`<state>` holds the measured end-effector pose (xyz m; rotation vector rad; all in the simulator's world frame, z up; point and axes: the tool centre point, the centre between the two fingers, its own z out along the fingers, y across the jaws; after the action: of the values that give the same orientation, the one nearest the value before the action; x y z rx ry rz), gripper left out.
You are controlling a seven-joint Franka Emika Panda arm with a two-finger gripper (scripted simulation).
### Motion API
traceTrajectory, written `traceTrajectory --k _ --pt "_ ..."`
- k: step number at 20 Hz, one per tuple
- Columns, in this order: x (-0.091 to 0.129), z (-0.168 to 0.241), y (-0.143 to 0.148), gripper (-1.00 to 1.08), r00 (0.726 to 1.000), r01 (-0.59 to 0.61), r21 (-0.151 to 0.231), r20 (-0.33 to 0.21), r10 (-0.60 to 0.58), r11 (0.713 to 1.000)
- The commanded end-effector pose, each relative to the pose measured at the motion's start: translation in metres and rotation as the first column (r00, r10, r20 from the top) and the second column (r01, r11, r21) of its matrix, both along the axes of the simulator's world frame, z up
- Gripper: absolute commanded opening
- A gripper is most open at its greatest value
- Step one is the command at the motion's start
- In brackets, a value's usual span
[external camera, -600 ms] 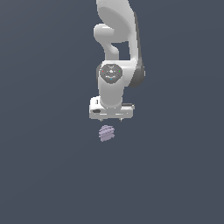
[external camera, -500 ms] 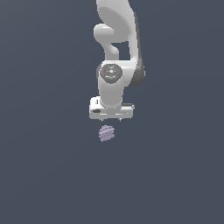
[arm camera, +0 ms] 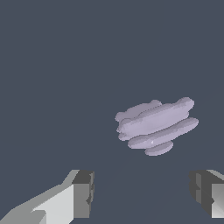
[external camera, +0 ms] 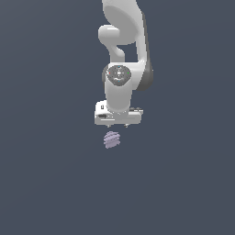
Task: Pick up the object and move it to a goal position.
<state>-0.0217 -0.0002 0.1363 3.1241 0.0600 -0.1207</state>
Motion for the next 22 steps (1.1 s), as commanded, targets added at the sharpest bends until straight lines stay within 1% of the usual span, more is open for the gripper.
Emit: traceTrajectory --k 1,7,12,16,22 --pt "0.000 -0.001 0.000 0.68 1.000 0.002 -0.004 -0.002 -0.002 1.000" --pt "-0.001 -0.007 0.002 0.68 1.000 0.022 -0.031 -0.020 -0.023 0.999" --pt "-0.003 -0.016 0.004 0.68 0.998 0.051 -0.078 -0.043 -0.055 0.996" --pt "-0.006 -0.026 0.005 0.68 0.994 0.082 -0.134 -0.062 -0.091 0.988" --pt "-0.009 -0.042 0.007 0.68 0.984 0.136 -0.249 -0.077 -0.160 0.959"
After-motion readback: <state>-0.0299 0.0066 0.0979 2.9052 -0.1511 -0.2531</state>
